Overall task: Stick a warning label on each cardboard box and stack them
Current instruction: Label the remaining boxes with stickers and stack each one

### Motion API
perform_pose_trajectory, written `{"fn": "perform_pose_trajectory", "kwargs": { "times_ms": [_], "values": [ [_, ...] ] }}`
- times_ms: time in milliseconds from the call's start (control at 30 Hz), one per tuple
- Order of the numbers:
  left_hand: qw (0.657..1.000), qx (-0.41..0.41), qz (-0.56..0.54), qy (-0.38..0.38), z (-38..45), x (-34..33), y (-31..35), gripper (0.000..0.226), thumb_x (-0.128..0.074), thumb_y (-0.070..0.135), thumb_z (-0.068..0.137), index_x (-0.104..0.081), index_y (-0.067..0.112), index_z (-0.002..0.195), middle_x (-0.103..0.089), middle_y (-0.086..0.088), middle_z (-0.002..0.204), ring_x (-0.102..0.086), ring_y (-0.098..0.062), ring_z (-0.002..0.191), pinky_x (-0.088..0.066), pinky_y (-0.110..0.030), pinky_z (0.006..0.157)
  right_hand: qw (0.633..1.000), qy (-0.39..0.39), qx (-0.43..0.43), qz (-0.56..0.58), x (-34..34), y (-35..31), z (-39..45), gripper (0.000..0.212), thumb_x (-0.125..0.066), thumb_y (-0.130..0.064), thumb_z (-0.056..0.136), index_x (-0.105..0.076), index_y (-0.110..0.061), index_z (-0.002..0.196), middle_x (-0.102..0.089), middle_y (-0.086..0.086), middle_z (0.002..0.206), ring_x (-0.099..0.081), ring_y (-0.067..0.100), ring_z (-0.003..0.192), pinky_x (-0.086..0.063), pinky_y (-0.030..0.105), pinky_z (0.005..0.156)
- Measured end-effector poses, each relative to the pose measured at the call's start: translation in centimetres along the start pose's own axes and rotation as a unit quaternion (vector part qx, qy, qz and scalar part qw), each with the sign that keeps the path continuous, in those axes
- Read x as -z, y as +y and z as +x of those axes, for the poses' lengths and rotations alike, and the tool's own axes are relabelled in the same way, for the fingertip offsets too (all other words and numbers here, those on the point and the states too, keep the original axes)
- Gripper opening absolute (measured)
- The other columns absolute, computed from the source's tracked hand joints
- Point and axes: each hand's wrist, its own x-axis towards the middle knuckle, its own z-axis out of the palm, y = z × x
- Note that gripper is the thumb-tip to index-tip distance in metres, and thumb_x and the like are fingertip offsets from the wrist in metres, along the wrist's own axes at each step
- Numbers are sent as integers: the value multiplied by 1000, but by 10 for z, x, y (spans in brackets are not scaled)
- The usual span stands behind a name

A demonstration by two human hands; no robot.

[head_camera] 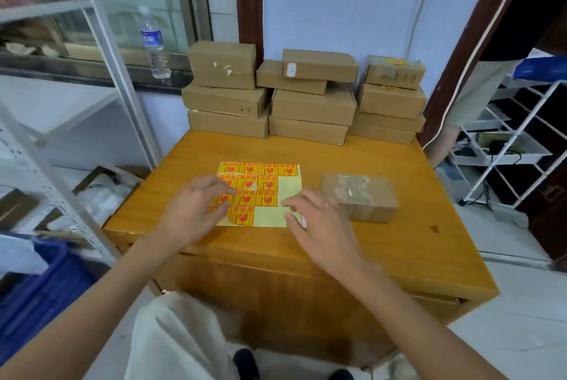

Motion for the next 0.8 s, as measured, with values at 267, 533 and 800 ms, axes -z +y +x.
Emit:
{"fn": "perform_pose_trajectory", "kwargs": {
  "times_ms": [267,533,800],
  "values": [
    [996,44,-75,23,-40,-5,-31,27,-58,40,95,-67,29,118,-59,11,115,-60,-11,109,-50,-36,93,995,-76,24,62,-64,-47,46,25,-61,-46,100,-71,-27,112,-61,-8,111,-57,14,120,-46,36,94],
    [995,49,-83,28,-44,-6,-37,33,-70,27,90,-64,22,122,-61,10,112,-57,-13,109,-46,-30,93,989,-113,86,43,-93,-77,72,20,-72,-44,93,-72,-26,98,-60,-8,100,-55,15,102,-44,34,84],
    [987,97,-89,90,-47,-7,-31,31,-79,25,82,-59,25,106,-50,9,106,-51,-10,100,-49,-31,84,966,-175,-43,186,-95,-68,95,12,-75,-29,93,-71,-31,81,-67,-15,77,-61,4,72,-48,32,69]
  ]
}}
